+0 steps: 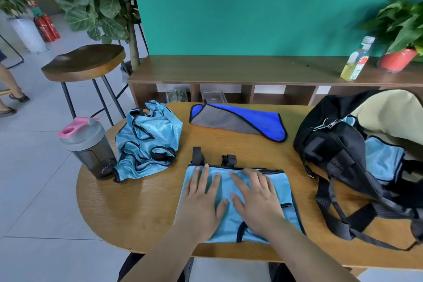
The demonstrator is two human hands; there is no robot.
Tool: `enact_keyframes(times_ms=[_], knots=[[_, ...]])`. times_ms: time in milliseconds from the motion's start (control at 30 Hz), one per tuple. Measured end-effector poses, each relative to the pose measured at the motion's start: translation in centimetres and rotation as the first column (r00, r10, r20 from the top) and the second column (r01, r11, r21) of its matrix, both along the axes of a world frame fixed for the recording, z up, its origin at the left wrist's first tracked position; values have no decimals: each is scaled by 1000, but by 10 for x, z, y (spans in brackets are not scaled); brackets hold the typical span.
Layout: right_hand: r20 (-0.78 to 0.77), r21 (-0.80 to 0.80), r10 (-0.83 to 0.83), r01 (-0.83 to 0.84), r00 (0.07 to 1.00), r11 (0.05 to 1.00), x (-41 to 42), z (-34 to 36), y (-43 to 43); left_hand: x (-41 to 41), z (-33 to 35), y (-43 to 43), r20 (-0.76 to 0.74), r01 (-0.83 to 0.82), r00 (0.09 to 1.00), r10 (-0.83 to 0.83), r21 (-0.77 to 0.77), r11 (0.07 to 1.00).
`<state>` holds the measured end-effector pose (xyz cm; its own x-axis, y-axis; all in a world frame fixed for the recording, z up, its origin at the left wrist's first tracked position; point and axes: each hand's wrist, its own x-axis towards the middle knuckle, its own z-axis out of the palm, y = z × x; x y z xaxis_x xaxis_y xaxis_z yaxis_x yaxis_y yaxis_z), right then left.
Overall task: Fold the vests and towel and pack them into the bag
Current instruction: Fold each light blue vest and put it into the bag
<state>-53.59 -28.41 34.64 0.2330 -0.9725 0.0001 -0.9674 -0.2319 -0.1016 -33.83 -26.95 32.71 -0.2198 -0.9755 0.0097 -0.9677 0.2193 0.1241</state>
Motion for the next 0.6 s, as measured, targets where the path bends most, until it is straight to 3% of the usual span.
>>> enact_keyframes(times_ms=[133, 367, 600], knots=[[-34, 38, 3, -2, 999, 999, -16, -5, 3, -2, 5, 0, 76, -34, 997, 32, 31, 999], [-103, 63, -102, 109, 989, 992, -55, -1, -2, -2, 12, -2, 55, -72, 996, 66, 109, 991], [-204, 53, -139, 153, 969, 987, -36, 12, 5, -2, 8, 1, 52, -60, 997, 59, 13, 998]])
